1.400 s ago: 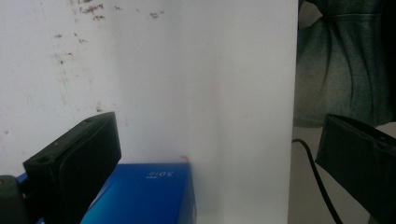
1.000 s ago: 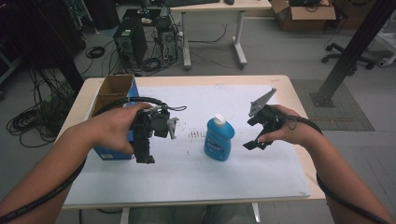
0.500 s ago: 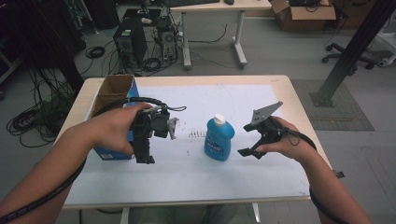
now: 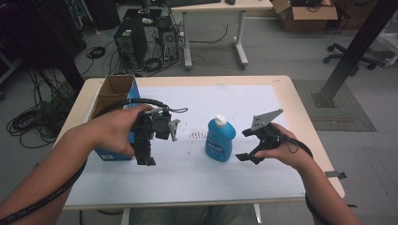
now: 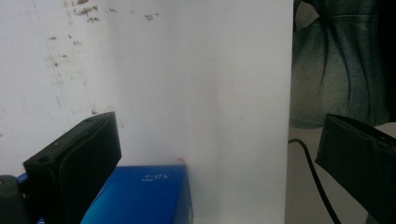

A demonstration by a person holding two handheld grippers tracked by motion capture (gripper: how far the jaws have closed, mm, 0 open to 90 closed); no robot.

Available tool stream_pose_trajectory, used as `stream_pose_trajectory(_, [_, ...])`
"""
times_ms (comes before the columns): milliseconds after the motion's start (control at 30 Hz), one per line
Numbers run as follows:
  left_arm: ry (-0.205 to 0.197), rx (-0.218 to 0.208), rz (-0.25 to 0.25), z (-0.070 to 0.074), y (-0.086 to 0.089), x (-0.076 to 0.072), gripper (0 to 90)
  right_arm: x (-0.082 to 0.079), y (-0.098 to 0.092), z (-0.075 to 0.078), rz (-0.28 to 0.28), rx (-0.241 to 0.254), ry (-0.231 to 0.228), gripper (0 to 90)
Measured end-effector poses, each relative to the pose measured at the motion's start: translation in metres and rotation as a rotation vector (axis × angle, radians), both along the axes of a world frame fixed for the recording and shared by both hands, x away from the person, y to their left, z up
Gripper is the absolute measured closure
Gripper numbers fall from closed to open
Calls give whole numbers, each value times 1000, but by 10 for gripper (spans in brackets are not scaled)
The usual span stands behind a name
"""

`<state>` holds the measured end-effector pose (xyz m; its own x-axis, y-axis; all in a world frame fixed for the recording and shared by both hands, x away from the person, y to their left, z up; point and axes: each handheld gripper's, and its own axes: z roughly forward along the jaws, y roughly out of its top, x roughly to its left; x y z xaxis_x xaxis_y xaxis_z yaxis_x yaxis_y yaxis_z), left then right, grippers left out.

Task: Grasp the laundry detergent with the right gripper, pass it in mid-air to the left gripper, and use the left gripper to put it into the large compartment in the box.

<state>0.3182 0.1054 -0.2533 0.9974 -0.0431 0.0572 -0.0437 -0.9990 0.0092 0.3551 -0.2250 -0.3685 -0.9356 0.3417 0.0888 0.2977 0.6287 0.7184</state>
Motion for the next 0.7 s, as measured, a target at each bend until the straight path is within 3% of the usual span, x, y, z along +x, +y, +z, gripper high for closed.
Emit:
stream_pose_trajectory(267, [0, 2, -5, 0, -2, -1, 2, -3, 4, -15, -25, 49, -11, 21])
stream_pose_trajectory(367, [2, 5, -5, 1, -2, -2, 2, -4, 7, -20, -35, 89, -7, 20])
stream_pose_trajectory(700, [0, 7, -6, 1, -2, -4, 3, -4, 11, -31, -66, 124, -25, 17])
